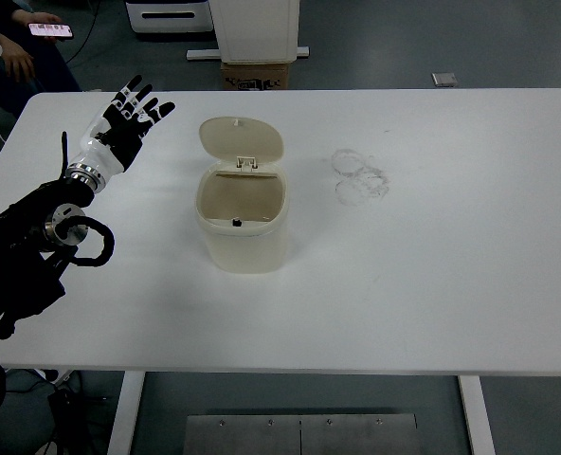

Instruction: Close trash bin

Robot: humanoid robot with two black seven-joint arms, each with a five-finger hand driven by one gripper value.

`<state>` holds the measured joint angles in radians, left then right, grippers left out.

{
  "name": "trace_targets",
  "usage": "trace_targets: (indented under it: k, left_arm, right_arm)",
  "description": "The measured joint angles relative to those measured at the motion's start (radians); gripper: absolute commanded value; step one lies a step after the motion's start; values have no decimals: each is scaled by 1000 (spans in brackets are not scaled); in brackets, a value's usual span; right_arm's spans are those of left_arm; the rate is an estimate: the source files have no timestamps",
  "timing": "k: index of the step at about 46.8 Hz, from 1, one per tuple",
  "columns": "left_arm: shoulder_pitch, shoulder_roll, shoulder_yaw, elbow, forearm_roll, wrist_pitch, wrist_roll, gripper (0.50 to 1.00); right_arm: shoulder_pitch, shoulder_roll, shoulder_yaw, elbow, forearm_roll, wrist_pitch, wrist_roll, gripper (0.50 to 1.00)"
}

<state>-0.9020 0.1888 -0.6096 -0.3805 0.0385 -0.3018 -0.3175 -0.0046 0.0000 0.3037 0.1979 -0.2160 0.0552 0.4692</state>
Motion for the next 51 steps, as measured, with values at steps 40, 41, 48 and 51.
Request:
trace_targets:
  k: [40,41,48,51]
  left_arm:
    - [-145,112,2,-126,-26,6,122,1000]
    - [-153,114,2,-135,-26,7,134,1000]
    - [-203,157,10,-199,-28,32,189,1000]
    - [-223,181,25,-240,-28,39,194,1000]
  right_arm:
    - [0,0,0,0,0,0,0,991]
    - [0,0,0,0,0,0,0,991]
    - [0,0,0,0,0,0,0,991]
    - [0,0,0,0,0,0,0,991]
